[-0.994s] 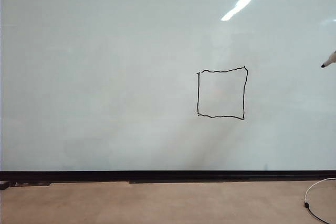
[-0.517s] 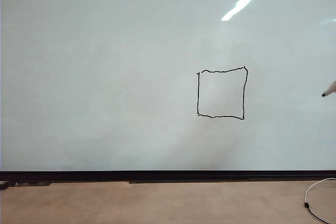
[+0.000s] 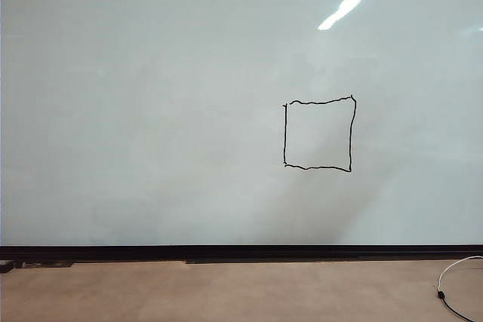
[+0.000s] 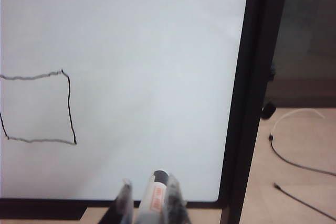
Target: Pick up the pen on the shelf to the right of the whiteboard and draw a rectangle.
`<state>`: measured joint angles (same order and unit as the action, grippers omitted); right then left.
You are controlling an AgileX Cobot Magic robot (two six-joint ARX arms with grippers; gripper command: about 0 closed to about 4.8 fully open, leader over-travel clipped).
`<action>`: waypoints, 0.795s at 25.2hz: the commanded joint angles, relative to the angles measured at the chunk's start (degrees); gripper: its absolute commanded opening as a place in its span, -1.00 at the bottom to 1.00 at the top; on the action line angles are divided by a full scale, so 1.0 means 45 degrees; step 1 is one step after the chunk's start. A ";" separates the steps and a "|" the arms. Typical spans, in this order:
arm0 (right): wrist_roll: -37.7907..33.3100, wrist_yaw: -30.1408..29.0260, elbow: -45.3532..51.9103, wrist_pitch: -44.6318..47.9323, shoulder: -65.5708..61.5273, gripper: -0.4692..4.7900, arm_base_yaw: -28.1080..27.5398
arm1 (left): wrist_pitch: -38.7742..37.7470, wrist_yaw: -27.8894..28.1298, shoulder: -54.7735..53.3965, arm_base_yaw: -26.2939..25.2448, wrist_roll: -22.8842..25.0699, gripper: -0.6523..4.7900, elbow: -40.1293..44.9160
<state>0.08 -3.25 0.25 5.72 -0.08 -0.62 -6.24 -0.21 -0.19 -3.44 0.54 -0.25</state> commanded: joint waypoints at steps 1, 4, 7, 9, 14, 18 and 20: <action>-0.0219 -0.1035 -0.0063 0.0461 0.0005 -0.84 -0.0845 | 0.0146 0.0005 0.0000 -0.0015 0.0010 -0.78 -0.0029; -0.0389 -0.1258 -0.0063 0.0563 0.0005 -0.84 -0.1175 | 0.0146 0.0005 0.0000 -0.0015 0.0010 -0.78 -0.0029; -0.0398 -0.1005 -0.0063 0.0597 0.0005 -0.84 -0.1185 | 0.0141 0.0005 0.0000 -0.0015 0.0010 -0.78 -0.0029; -0.0398 -0.0879 -0.0063 0.0612 0.0005 -0.84 -0.1185 | 0.0146 0.0005 0.0000 -0.0015 0.0010 -0.78 -0.0029; -0.0393 -0.0986 -0.0058 0.0393 0.0005 -0.84 -0.1171 | 0.0146 0.0005 0.0000 -0.0015 0.0010 -0.78 -0.0029; -0.0393 -0.0971 -0.0063 -0.0185 0.0005 -0.84 -0.1137 | 0.0146 0.0005 0.0000 -0.0015 0.0010 -0.78 -0.0029; -0.0393 -0.0967 -0.0063 -0.0384 0.0005 -0.84 -0.1137 | 0.0141 0.0005 0.0000 -0.0015 0.0010 -0.78 -0.0029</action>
<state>-1.52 -7.55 0.23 4.05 -0.10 -5.74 -6.24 -0.21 -0.19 -3.44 0.54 -0.25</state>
